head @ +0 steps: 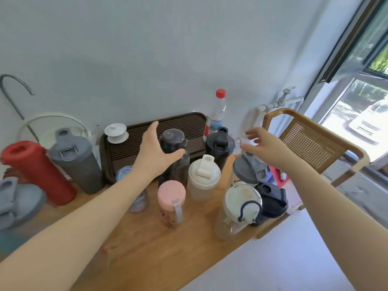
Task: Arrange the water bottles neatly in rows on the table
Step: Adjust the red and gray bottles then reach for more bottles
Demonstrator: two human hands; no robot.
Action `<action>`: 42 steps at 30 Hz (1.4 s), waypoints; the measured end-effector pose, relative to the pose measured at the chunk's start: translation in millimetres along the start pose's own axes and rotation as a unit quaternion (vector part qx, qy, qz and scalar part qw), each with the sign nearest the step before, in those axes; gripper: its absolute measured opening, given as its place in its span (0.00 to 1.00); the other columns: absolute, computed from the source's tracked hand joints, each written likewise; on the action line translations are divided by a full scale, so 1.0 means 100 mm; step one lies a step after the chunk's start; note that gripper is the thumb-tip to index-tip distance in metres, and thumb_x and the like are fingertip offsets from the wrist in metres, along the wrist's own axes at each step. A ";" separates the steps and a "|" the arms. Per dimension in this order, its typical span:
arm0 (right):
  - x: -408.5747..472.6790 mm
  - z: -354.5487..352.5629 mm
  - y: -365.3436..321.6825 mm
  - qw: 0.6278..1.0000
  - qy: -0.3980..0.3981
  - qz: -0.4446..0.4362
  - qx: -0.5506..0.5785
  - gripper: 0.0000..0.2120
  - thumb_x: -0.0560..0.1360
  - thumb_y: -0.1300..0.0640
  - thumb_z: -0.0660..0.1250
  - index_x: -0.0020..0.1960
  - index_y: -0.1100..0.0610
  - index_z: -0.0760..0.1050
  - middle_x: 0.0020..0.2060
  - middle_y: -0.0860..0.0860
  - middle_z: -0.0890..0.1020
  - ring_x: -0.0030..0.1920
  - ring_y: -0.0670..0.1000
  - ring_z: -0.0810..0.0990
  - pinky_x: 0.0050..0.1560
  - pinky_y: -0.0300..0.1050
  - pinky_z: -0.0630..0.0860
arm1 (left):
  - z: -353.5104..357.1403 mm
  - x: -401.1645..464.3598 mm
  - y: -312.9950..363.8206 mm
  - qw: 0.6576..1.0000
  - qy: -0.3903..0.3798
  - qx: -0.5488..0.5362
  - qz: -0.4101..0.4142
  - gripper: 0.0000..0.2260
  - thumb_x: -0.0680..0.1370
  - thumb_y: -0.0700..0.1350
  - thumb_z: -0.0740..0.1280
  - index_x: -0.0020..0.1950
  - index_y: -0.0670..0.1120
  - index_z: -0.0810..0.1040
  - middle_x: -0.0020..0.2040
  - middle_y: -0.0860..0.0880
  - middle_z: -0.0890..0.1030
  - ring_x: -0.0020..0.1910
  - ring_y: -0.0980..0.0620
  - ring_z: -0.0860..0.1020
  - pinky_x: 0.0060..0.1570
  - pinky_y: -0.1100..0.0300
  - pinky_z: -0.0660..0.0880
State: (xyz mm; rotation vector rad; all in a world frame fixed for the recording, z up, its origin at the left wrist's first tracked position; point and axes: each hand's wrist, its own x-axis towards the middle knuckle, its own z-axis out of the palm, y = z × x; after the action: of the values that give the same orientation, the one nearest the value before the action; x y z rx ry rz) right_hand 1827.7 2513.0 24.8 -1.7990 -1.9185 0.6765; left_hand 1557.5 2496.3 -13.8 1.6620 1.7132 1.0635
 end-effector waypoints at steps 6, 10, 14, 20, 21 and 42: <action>0.03 0.33 0.08 0.988 -0.106 -0.087 -0.071 0.21 0.76 0.51 0.64 0.67 0.55 0.67 0.65 0.53 0.71 0.62 0.52 0.71 0.59 0.41 0.66 | 0.30 -0.11 -0.21 0.995 0.028 0.013 -0.098 0.46 0.66 0.47 0.76 0.74 0.46 0.49 0.65 0.43 0.73 0.62 0.45 0.72 0.56 0.56 0.68; 0.04 0.36 -0.11 0.983 -0.099 -0.142 -0.053 0.18 0.76 0.51 0.63 0.65 0.53 0.69 0.63 0.50 0.74 0.62 0.50 0.72 0.58 0.39 0.66 | 0.38 -0.09 -0.28 0.991 0.013 0.049 -0.125 0.41 0.66 0.49 0.76 0.71 0.44 0.56 0.65 0.42 0.73 0.63 0.43 0.72 0.56 0.53 0.69; -0.12 0.28 -0.16 0.973 -0.165 -0.164 0.001 0.12 0.76 0.52 0.64 0.59 0.49 0.72 0.53 0.42 0.77 0.58 0.45 0.75 0.61 0.42 0.72 | 0.40 -0.08 -0.29 0.991 0.022 0.064 -0.111 0.31 0.66 0.49 0.75 0.63 0.45 0.65 0.61 0.44 0.76 0.59 0.44 0.74 0.51 0.56 0.69; -0.39 0.10 -0.15 0.933 -0.315 -0.153 -0.083 0.27 0.71 0.47 0.70 0.66 0.46 0.65 0.56 0.36 0.70 0.54 0.36 0.71 0.56 0.33 0.68 | 0.27 -0.08 -0.12 0.993 0.108 -0.022 -0.037 0.28 0.66 0.47 0.75 0.62 0.48 0.69 0.58 0.50 0.77 0.58 0.50 0.75 0.53 0.60 0.70; -0.43 0.10 -0.13 0.916 -0.349 -0.146 -0.129 0.33 0.68 0.45 0.72 0.68 0.43 0.61 0.57 0.35 0.67 0.56 0.37 0.68 0.57 0.34 0.65 | 0.23 -0.06 -0.05 0.992 0.120 -0.037 -0.013 0.28 0.66 0.47 0.75 0.62 0.49 0.68 0.56 0.51 0.76 0.57 0.51 0.75 0.54 0.60 0.71; -0.82 0.75 0.55 0.969 -0.173 -0.142 0.102 0.50 0.50 0.33 0.76 0.65 0.36 0.53 0.65 0.41 0.66 0.65 0.36 0.66 0.65 0.31 0.64 | 0.03 -0.13 0.24 0.975 0.148 -0.142 0.085 0.26 0.69 0.47 0.73 0.62 0.55 0.66 0.50 0.67 0.70 0.50 0.74 0.71 0.49 0.72 0.71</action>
State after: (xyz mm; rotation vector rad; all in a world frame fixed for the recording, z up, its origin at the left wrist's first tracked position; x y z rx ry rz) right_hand 1831.6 2429.1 -65.7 -1.3112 -2.1767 1.0940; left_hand 1575.0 2482.6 2.4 1.5450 1.5182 1.6270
